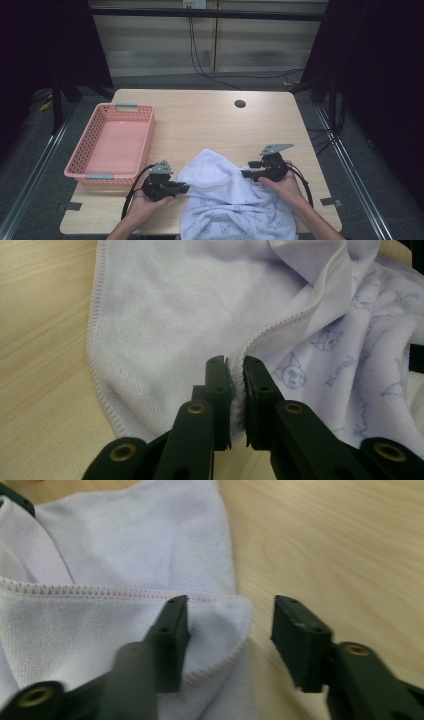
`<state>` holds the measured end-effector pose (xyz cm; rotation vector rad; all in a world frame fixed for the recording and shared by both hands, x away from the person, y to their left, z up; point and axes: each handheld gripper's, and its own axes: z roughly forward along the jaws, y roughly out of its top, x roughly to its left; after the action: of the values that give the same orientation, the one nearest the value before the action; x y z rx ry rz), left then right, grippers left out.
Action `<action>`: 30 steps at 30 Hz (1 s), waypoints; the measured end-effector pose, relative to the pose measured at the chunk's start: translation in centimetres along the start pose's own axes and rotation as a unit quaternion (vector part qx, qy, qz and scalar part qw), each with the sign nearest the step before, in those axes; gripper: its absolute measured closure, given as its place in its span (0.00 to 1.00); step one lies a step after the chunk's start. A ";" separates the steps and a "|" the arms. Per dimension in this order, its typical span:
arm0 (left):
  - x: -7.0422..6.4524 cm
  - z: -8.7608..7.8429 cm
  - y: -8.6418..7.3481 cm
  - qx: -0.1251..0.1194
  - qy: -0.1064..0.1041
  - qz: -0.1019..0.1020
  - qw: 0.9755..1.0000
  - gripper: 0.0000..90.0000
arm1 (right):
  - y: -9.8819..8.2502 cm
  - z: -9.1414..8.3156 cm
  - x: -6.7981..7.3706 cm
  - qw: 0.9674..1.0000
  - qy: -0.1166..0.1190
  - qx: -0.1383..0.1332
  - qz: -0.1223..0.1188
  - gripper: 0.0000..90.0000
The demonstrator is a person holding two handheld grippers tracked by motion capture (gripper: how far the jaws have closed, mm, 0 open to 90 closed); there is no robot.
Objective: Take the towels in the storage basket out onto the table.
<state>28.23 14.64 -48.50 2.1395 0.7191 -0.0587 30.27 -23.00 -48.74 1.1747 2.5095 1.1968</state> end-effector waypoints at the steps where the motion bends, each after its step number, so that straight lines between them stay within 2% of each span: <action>1: 0.0 -0.2 0.1 -0.005 -0.002 -0.001 1.000 0.93 | 0.0 0.1 0.2 1.000 0.004 -0.001 -0.004 0.77; 2: 0.0 -0.3 0.3 -0.010 -0.002 -0.001 1.000 0.93 | 0.0 0.0 0.5 1.000 0.002 -0.009 -0.017 0.88; 3: -0.1 -0.5 0.5 -0.017 -0.004 0.000 1.000 0.93 | 0.0 -0.3 0.7 1.000 0.005 -0.016 -0.021 0.93; 4: -0.1 -0.7 0.8 -0.025 -0.008 0.000 1.000 0.93 | 0.2 -1.0 1.0 0.999 0.001 -0.036 -0.025 0.98; 6: -0.2 -0.8 1.3 -0.034 -0.011 0.000 0.999 0.93 | 0.5 -2.7 1.0 0.997 0.002 -0.072 -0.016 0.98; 7: -0.2 -0.8 1.3 -0.034 -0.011 0.000 0.999 0.93 | 0.5 -2.7 1.0 0.997 0.002 -0.072 -0.016 0.98; 8: -0.3 -0.7 1.7 -0.037 -0.015 0.002 0.999 0.93 | 0.6 -4.7 0.7 0.995 -0.008 -0.100 -0.009 0.99; 11: -0.1 -0.2 2.1 -0.036 -0.027 -0.004 0.999 0.86 | 0.1 -6.6 -0.1 0.993 -0.029 -0.114 0.000 0.99; 12: 0.0 -0.2 2.2 -0.035 -0.028 -0.004 0.999 0.80 | -0.4 -7.4 -0.6 0.992 -0.037 -0.120 0.009 0.99; 14: 0.4 0.0 2.3 -0.038 -0.024 -0.017 0.999 0.67 | -1.3 -8.2 -1.4 0.991 -0.050 -0.120 0.022 0.99; 17: 1.5 -0.5 2.3 -0.056 -0.017 -0.033 0.998 0.60 | -2.9 -9.0 -2.7 0.991 -0.071 -0.111 0.038 0.99; 18: 1.7 -0.6 2.2 -0.056 -0.015 -0.030 0.998 0.56 | -3.5 -9.2 -3.2 0.990 -0.079 -0.106 0.046 0.99; 21: 2.2 -0.6 2.1 -0.053 -0.008 -0.024 0.998 0.55 | -4.3 -9.6 -4.4 0.988 -0.094 -0.104 0.060 0.99; 23: 2.1 -0.3 2.1 -0.057 -0.010 -0.016 0.998 0.55 | -4.4 -9.8 -5.0 0.987 -0.101 -0.109 0.068 0.99; 27: 1.9 0.6 2.3 -0.053 -0.016 0.010 0.998 0.59 | -4.3 -9.5 -5.4 0.986 -0.101 -0.109 0.070 0.99; 30: 1.0 0.8 2.1 -0.035 -0.026 0.030 0.999 0.73 | -4.2 -9.1 -5.3 0.987 -0.100 -0.105 0.068 0.99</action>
<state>30.30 13.57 -47.81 2.0830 0.6173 -0.0549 27.72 -33.82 -46.56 1.3539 2.1309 1.2672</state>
